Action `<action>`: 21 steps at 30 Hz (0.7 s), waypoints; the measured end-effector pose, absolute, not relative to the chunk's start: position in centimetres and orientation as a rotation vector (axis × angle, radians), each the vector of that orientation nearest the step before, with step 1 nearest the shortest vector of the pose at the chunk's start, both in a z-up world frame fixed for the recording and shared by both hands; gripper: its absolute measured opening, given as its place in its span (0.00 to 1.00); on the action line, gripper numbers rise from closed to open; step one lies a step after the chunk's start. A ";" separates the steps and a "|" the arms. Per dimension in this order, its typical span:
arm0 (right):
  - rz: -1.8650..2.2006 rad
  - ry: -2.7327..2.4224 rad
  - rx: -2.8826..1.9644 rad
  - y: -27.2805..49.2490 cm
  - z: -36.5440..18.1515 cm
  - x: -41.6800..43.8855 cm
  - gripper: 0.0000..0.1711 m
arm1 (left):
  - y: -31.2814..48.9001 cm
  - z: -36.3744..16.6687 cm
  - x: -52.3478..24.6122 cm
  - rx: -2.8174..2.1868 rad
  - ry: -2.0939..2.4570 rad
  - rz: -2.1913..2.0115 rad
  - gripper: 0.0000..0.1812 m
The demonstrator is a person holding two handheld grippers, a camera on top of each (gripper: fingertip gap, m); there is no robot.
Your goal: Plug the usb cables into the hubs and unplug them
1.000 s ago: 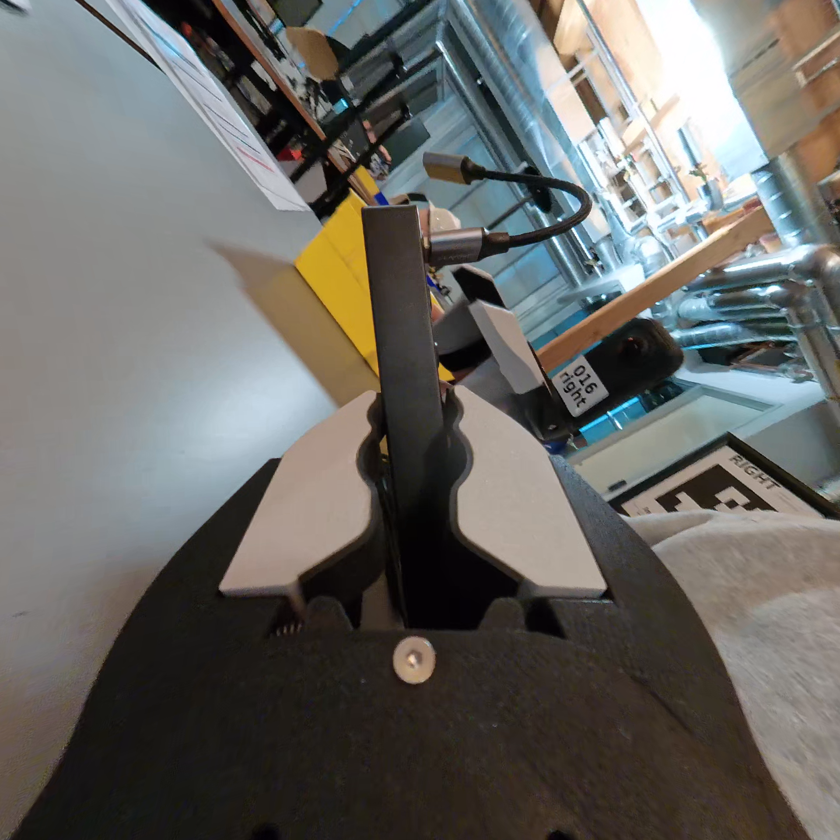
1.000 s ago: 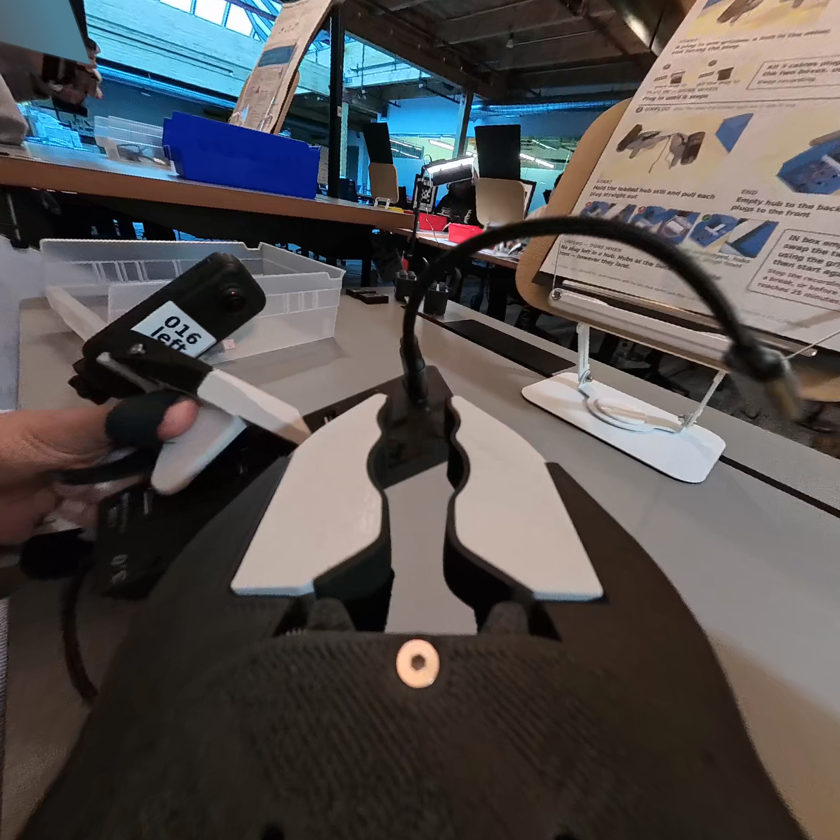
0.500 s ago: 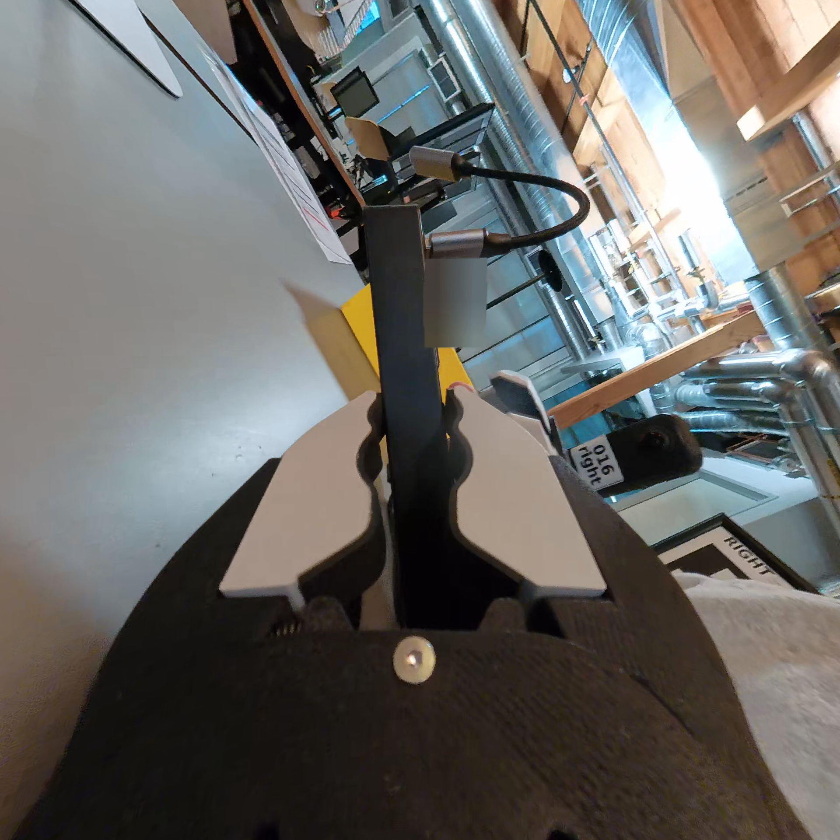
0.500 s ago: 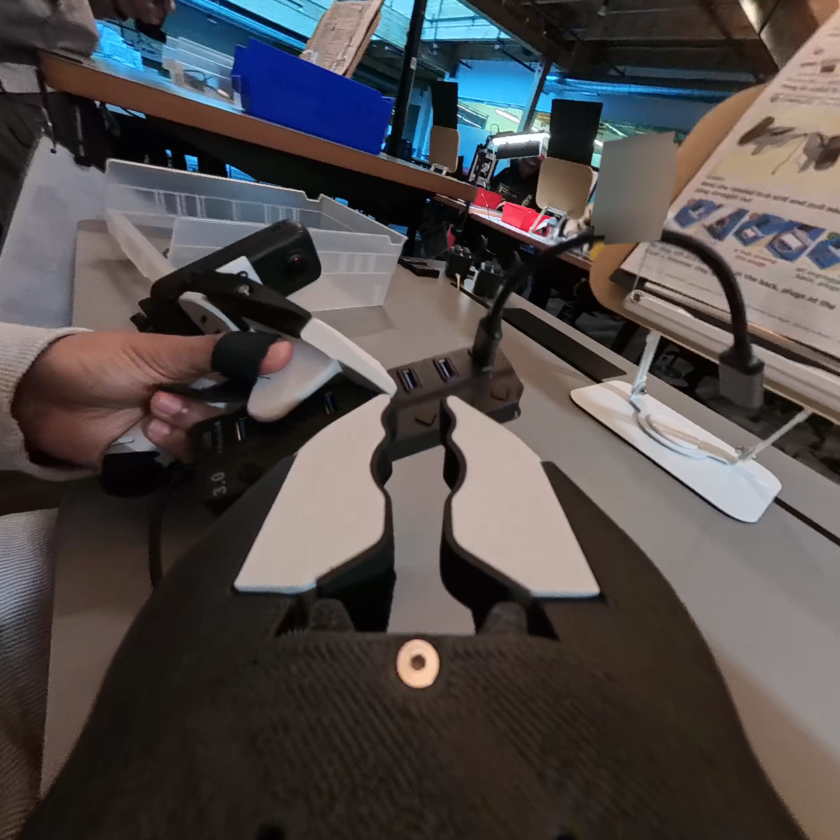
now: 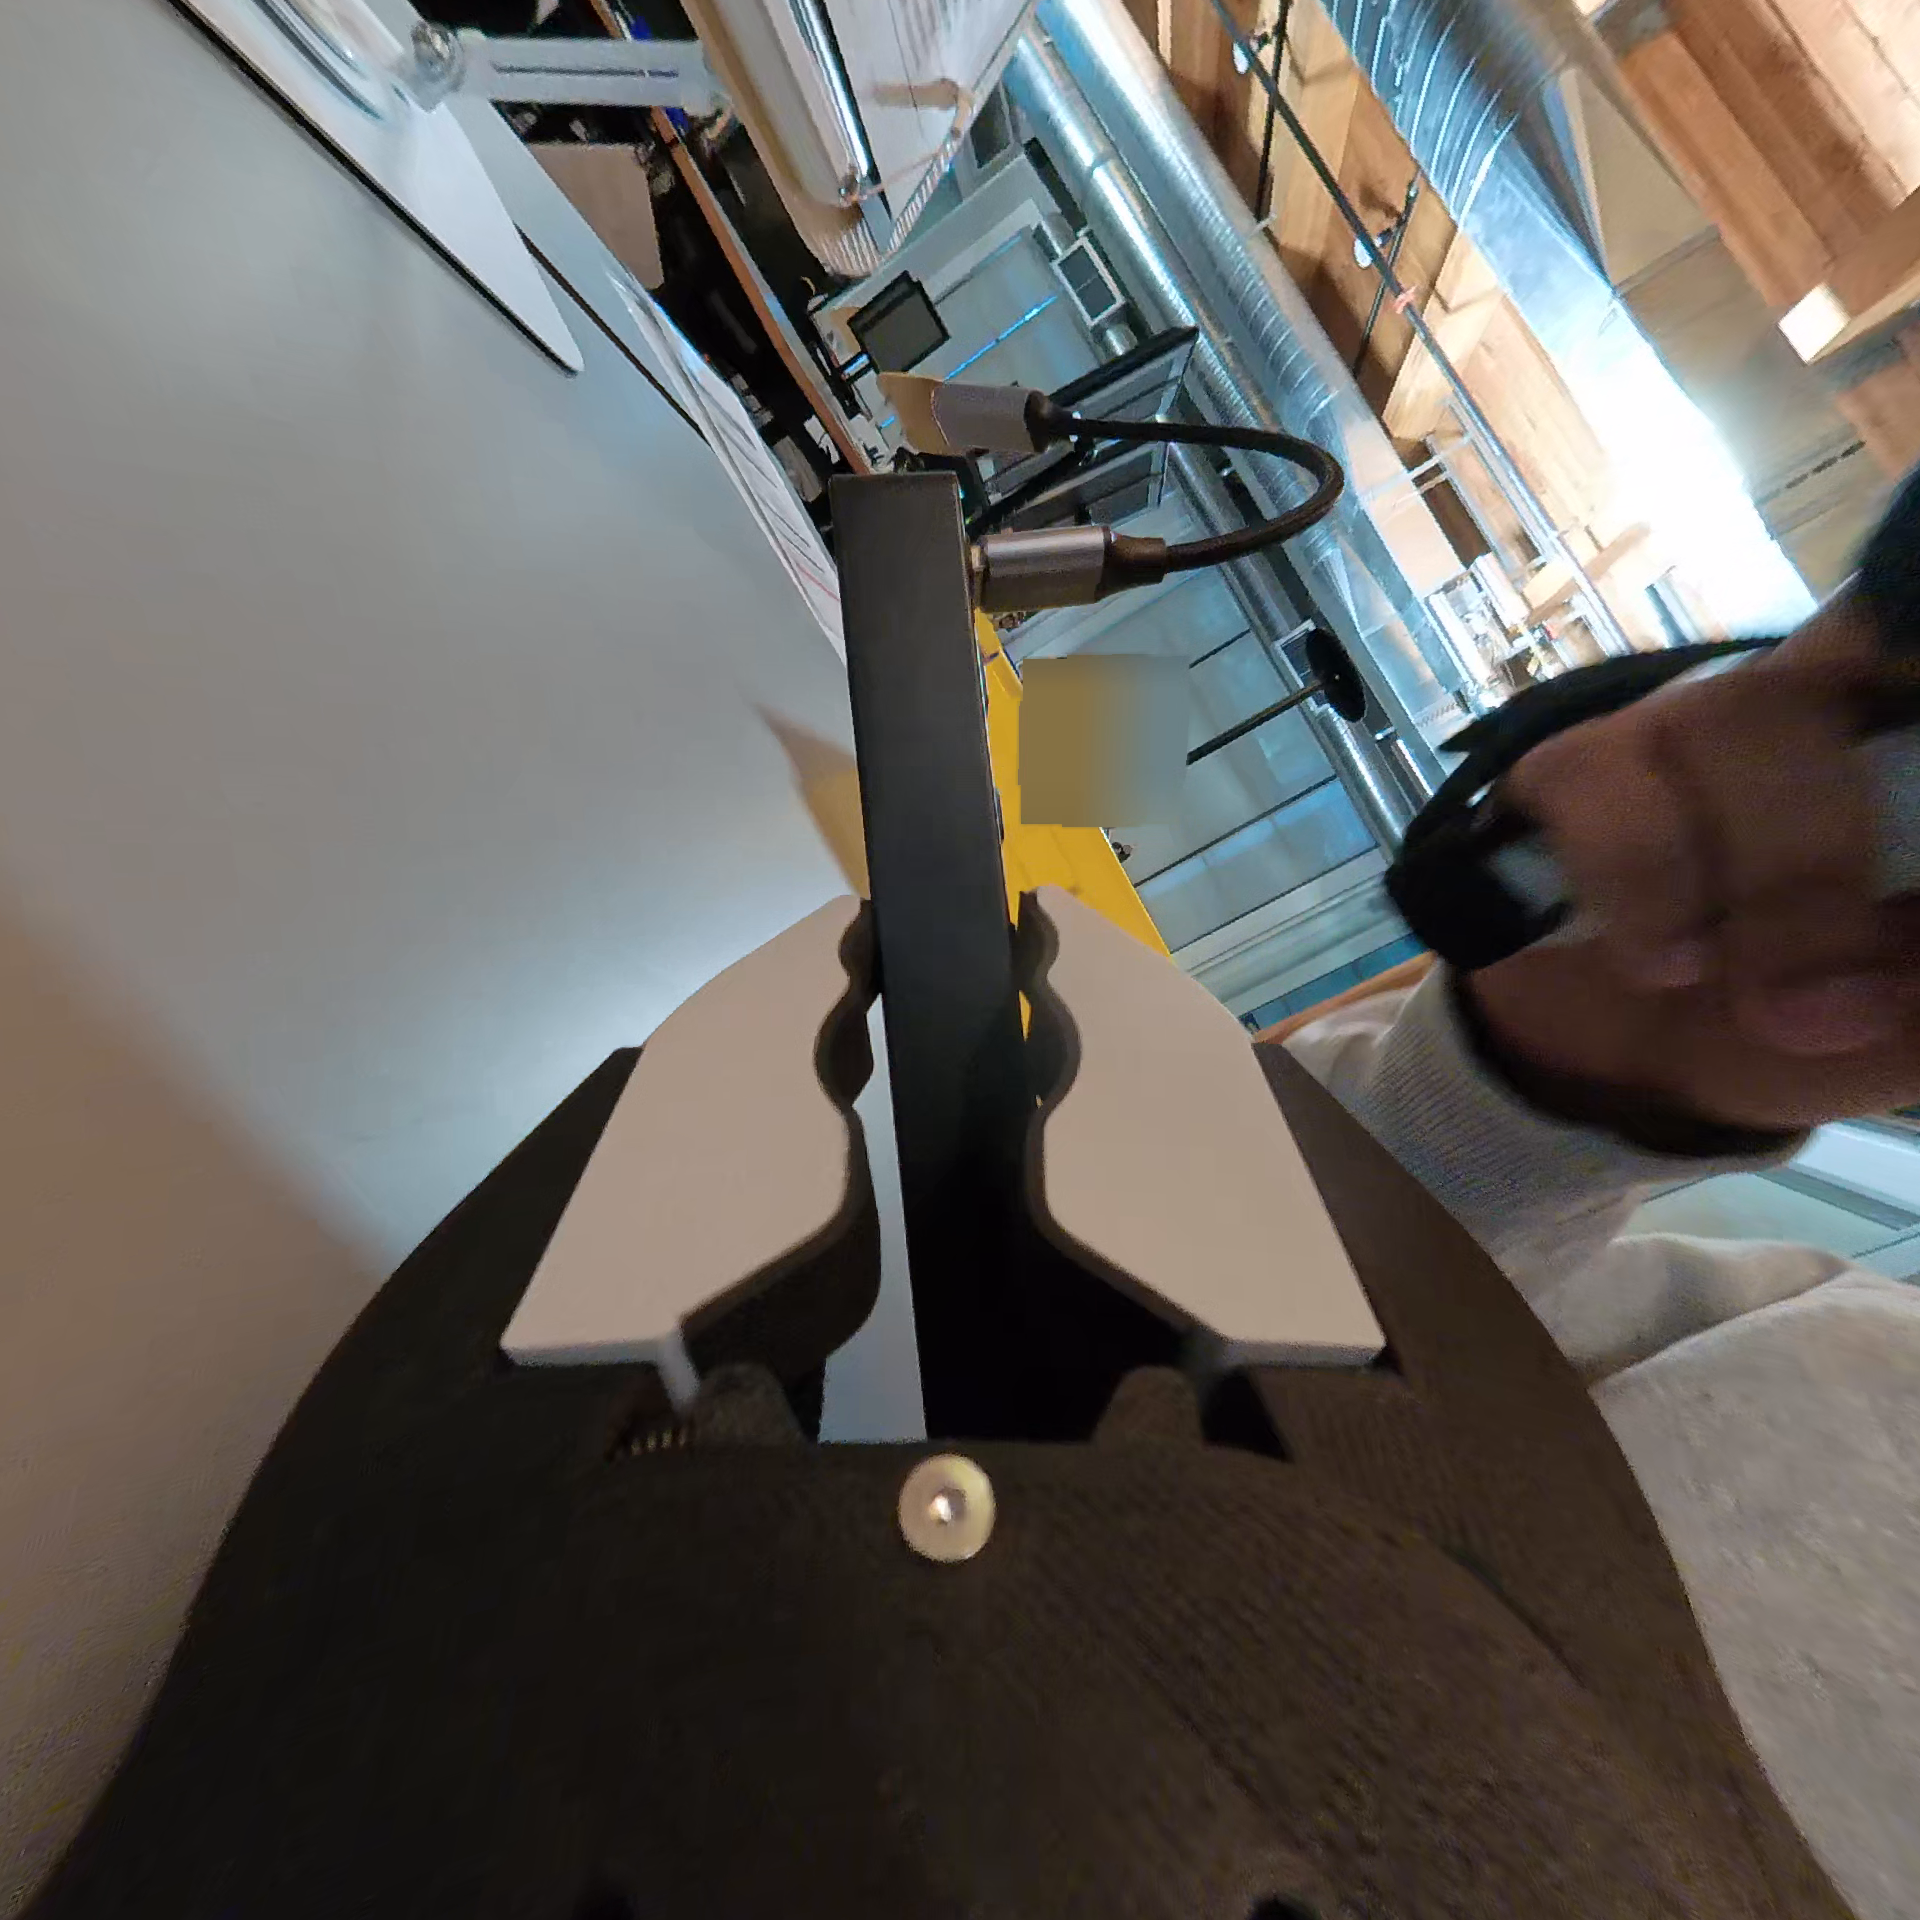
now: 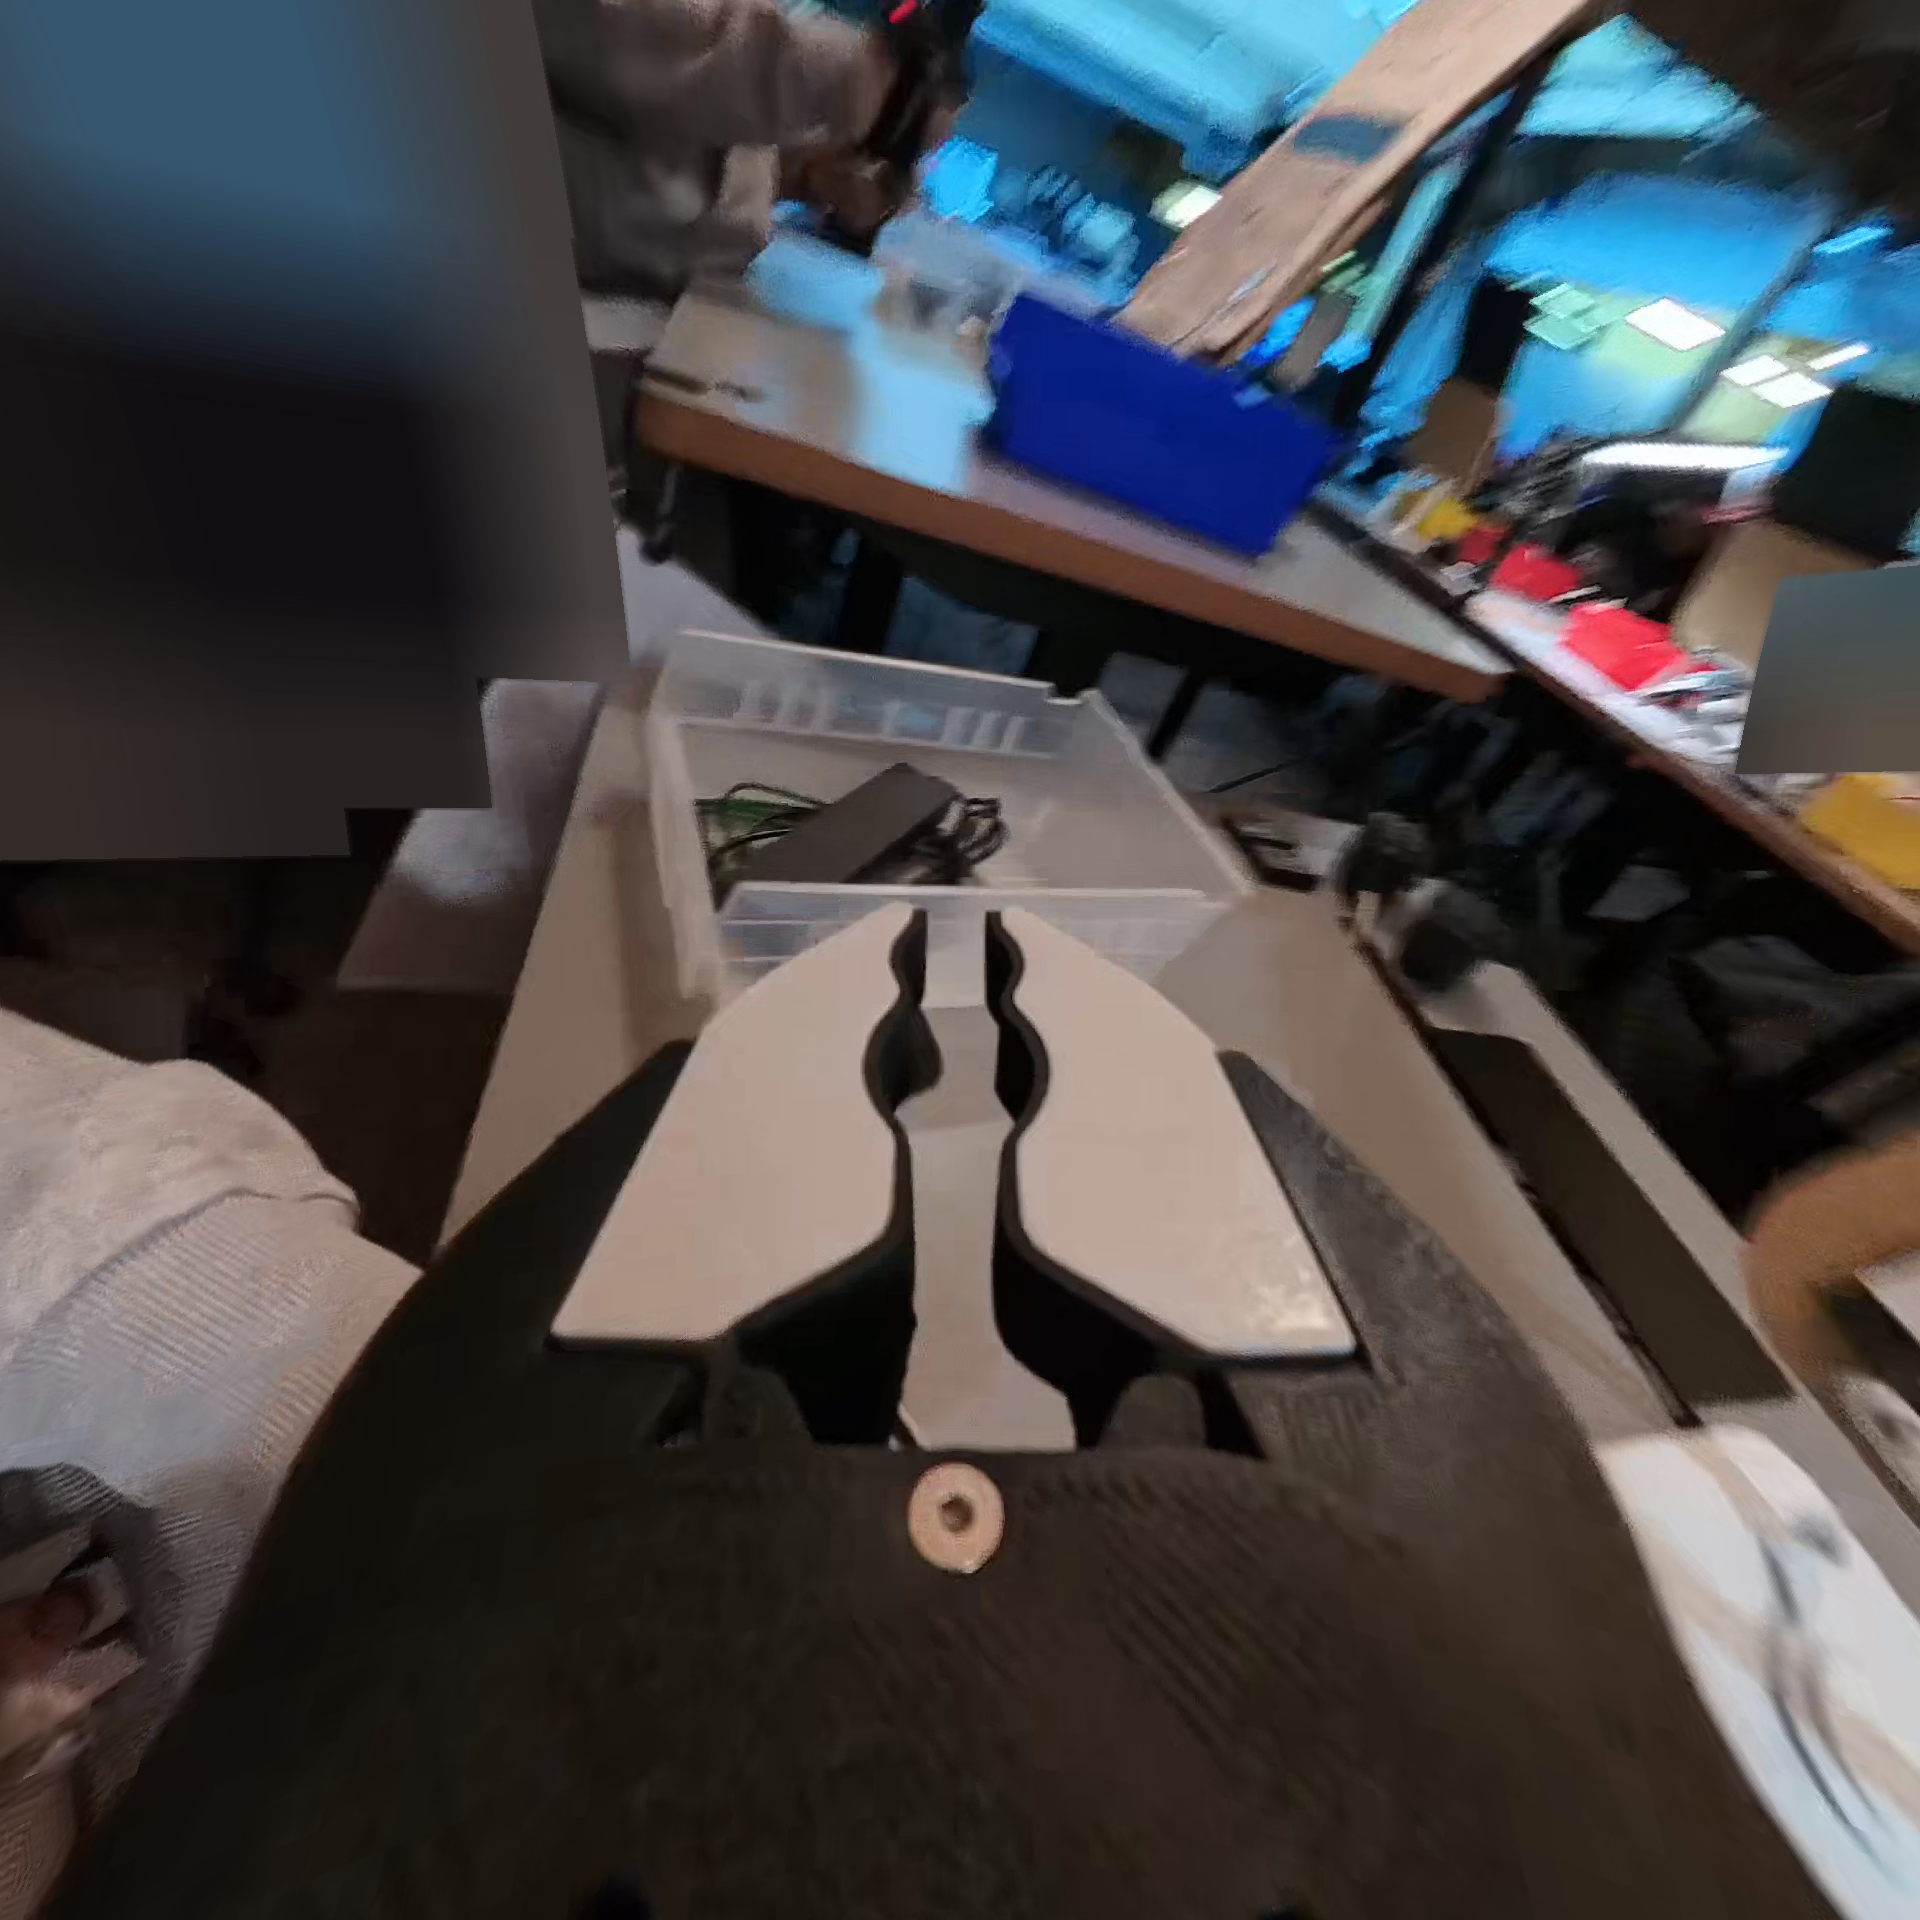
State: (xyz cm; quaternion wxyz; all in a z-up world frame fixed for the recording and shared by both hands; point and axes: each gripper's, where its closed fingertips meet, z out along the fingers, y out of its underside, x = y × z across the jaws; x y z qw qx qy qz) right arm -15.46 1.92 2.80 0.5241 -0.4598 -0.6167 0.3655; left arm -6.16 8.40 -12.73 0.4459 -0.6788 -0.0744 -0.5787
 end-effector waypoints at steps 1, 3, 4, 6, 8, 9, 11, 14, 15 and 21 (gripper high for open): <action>0.905 -1.571 -1.110 1.4 2.8 -17.5 0.06 | 8.5 -12.7 -6.3 -1.675 -0.187 -1.432 0.15; 0.935 -1.777 -1.137 0.8 1.8 -21.7 0.08 | 8.5 -12.5 -6.5 -1.662 -0.190 -1.444 0.15; 0.917 -1.884 -1.158 0.7 0.9 -23.8 0.09 | 8.4 -12.5 -6.5 -1.658 -0.187 -1.452 0.15; 0.833 -2.059 -1.201 1.0 -0.9 -27.9 0.08 | 8.2 -12.4 -6.4 -1.658 -0.177 -1.464 0.15; 0.679 -2.181 -1.214 1.7 -2.7 -31.8 0.08 | 8.2 -12.4 -6.3 -1.663 -0.166 -1.462 0.15; 0.571 -2.256 -1.193 1.9 -3.8 -33.5 0.09 | 8.2 -12.4 -6.2 -1.668 -0.160 -1.459 0.15; 0.315 -2.440 -1.137 2.2 -6.5 -35.8 0.09 | 8.1 -12.5 -6.0 -1.676 -0.148 -1.462 0.15; -0.152 -2.736 -0.987 2.9 -11.1 -36.9 0.11 | 8.1 -12.4 -6.0 -1.669 -0.160 -1.485 0.15; -0.296 -2.823 -0.940 3.2 -12.5 -36.7 0.11 | 8.1 -12.4 -6.0 -1.667 -0.168 -1.496 0.15; -0.655 -3.060 -0.974 4.1 -18.4 -36.0 0.10 | 8.0 -12.4 -6.3 -1.666 -0.196 -1.520 0.15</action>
